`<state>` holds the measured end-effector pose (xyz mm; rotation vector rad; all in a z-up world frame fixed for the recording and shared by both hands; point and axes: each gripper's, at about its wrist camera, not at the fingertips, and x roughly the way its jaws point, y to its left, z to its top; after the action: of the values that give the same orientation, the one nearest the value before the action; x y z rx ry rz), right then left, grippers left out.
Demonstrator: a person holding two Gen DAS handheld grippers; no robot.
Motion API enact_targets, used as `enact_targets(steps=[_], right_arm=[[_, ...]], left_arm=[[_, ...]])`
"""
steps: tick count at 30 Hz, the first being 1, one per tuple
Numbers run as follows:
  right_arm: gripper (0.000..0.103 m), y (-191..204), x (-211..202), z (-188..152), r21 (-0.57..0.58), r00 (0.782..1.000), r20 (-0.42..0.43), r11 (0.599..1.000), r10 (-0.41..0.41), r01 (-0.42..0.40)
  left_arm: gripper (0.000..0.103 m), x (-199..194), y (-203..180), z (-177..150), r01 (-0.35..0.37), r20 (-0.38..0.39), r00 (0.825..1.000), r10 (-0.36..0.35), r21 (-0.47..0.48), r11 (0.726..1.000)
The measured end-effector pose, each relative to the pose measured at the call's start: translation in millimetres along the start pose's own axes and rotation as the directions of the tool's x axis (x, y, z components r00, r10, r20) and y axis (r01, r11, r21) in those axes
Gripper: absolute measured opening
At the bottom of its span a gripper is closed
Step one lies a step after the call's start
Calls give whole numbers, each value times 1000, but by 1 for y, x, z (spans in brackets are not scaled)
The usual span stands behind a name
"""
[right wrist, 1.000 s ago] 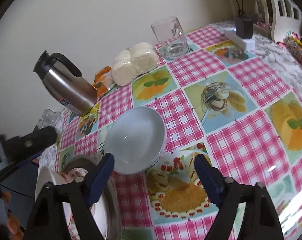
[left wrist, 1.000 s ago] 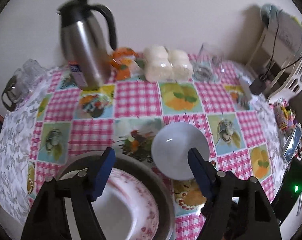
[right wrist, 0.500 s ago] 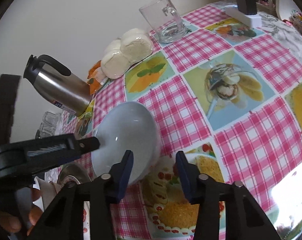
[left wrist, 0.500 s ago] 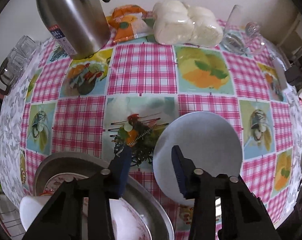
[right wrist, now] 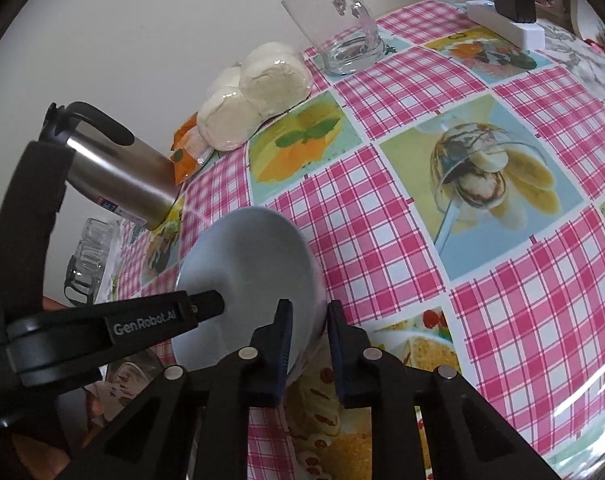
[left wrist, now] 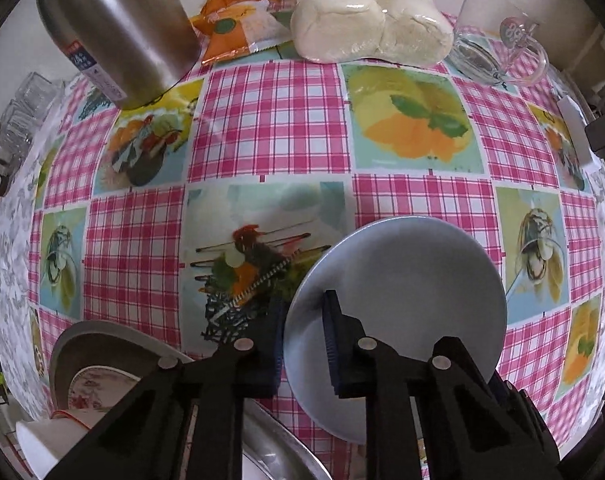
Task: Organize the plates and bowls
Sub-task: 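Close both tools on the rim of the white round bowl, then lift the round bowl with both tools over the stacked bowls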
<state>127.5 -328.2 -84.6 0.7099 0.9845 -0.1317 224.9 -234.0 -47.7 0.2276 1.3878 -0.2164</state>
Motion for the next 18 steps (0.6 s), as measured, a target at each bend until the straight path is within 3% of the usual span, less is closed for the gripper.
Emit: enact_targets(steps=[5,10,18], right_arm=[[19,-6,-7,2,23,1000,2,1000,4,-4],[19,-2,-32,5,14,999,49,1000,7,-8],[19,16,-76,0,-33,994,106,999,23,-19]], left_arm=[[16,-7,2,-4,62,8,998,-62,-19,998],[15,-35,0,-12,105,75,992,-105,-3,994],[15,-89,14,-31,207,203,959,-200,-14,978]])
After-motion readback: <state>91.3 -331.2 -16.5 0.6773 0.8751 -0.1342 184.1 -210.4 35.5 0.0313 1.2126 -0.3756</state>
